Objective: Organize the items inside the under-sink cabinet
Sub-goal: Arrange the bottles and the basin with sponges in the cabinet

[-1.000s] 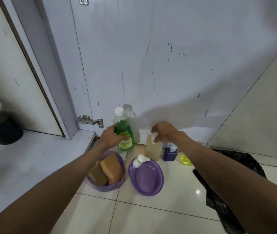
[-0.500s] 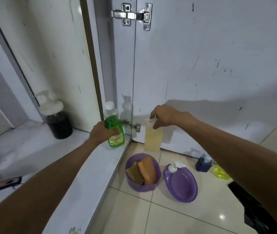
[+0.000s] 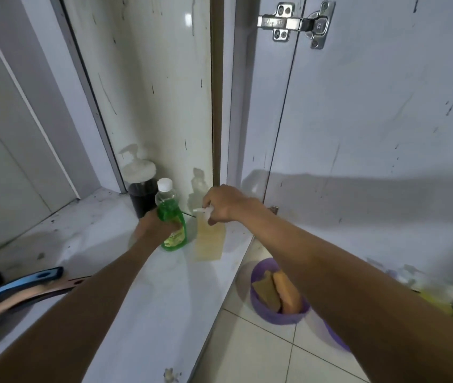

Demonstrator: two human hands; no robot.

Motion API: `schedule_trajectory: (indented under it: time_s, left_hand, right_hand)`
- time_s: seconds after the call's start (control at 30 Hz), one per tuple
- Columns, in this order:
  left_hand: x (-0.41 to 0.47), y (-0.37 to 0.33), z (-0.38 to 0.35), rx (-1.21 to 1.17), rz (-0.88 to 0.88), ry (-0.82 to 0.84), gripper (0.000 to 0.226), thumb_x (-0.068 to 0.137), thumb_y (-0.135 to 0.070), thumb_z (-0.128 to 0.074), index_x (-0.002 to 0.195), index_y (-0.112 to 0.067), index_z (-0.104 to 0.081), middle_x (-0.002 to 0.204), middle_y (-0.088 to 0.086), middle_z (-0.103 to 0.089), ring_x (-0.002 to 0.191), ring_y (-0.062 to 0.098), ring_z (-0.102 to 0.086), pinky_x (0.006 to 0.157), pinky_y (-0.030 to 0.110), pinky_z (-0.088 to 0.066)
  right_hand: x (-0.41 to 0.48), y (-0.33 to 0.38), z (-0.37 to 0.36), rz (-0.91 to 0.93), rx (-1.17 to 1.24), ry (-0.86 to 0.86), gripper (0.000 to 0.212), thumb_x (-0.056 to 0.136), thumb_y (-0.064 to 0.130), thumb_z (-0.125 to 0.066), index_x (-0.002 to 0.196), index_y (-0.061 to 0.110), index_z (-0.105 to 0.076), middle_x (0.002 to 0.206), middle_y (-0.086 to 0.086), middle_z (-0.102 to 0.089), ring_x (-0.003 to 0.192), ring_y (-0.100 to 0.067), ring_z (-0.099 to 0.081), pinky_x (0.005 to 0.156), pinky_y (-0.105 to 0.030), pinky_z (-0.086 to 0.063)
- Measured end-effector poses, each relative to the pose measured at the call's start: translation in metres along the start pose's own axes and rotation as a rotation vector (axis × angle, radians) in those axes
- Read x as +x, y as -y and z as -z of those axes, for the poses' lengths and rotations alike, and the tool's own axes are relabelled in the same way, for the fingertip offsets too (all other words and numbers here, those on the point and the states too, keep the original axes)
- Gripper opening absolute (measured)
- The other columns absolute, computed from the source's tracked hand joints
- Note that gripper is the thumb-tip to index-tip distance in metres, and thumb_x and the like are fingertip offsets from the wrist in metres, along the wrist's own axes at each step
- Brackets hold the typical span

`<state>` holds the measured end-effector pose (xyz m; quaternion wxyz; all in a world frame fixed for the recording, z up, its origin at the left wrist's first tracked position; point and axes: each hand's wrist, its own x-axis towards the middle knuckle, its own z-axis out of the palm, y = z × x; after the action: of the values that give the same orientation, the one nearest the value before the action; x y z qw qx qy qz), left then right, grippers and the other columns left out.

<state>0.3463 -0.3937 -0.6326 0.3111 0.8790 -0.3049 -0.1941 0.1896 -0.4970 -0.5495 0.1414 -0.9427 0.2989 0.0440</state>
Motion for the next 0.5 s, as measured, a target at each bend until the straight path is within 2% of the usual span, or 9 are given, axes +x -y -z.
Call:
schedule_trajectory:
  time_s: [0.07, 0.2, 0.33, 0.4, 0.47, 0.5]
  left_hand:
    - [-0.002, 0.008, 0.002, -0.012, 0.036, -0.012, 0.048, 0.077, -0.032, -0.075, 0.118, -0.013, -0.059, 0.106, 0.009, -0.065, 0.085, 0.024, -0.056, 0.079, 0.032, -0.047]
    - [-0.002, 0.021, 0.000, -0.074, 0.059, -0.036, 0.055, 0.076, -0.036, -0.077, 0.122, -0.013, -0.057, 0.114, 0.011, -0.065, 0.103, 0.031, -0.061, 0.084, 0.034, -0.047]
    - [-0.004, 0.029, -0.004, -0.118, 0.011, 0.022, 0.056, 0.072, -0.034, -0.081, 0.119, -0.018, -0.056, 0.108, 0.006, -0.066, 0.099, 0.029, -0.062, 0.085, 0.035, -0.049]
    - [-0.008, 0.037, -0.007, -0.143, 0.010, 0.077, 0.056, 0.061, -0.033, -0.084, 0.107, -0.023, -0.055, 0.101, 0.004, -0.066, 0.092, 0.027, -0.062, 0.084, 0.037, -0.052]
    - [-0.009, 0.045, -0.012, -0.130, 0.028, 0.075, 0.060, 0.053, -0.038, -0.081, 0.104, -0.024, -0.054, 0.099, 0.002, -0.066, 0.091, 0.027, -0.063, 0.084, 0.039, -0.052]
    - [-0.008, 0.051, -0.016, -0.098, 0.042, 0.057, 0.058, 0.058, -0.038, -0.081, 0.107, -0.021, -0.055, 0.100, 0.003, -0.066, 0.092, 0.028, -0.063, 0.083, 0.038, -0.052]
  right_hand:
    - [0.006, 0.007, -0.006, -0.001, 0.006, -0.004, 0.052, 0.080, 0.020, -0.079, 0.129, 0.016, -0.062, 0.121, -0.010, -0.065, 0.111, -0.027, -0.060, 0.089, -0.031, -0.048]
    - [0.011, 0.011, -0.019, -0.021, 0.039, 0.007, 0.053, 0.079, 0.017, -0.080, 0.129, 0.018, -0.062, 0.124, -0.010, -0.064, 0.114, -0.028, -0.059, 0.090, -0.030, -0.045]
    - [0.010, 0.010, -0.024, -0.010, 0.067, -0.002, 0.047, 0.083, 0.018, -0.075, 0.128, 0.020, -0.062, 0.123, -0.007, -0.064, 0.112, -0.025, -0.059, 0.077, -0.024, -0.038]
    - [0.008, 0.012, -0.025, -0.018, 0.002, 0.033, 0.053, 0.083, 0.037, -0.073, 0.131, 0.023, -0.056, 0.123, -0.005, -0.062, 0.112, -0.025, -0.058, 0.076, -0.026, -0.038]
    - [0.003, 0.015, -0.026, -0.080, -0.178, 0.057, 0.076, 0.075, 0.068, -0.067, 0.132, 0.021, -0.048, 0.119, -0.007, -0.059, 0.108, -0.026, -0.057, 0.072, -0.030, -0.040]
    - [0.002, 0.018, -0.030, -0.121, -0.244, 0.057, 0.087, 0.070, 0.078, -0.062, 0.132, 0.019, -0.045, 0.113, -0.007, -0.058, 0.104, -0.025, -0.057, 0.069, -0.031, -0.041]
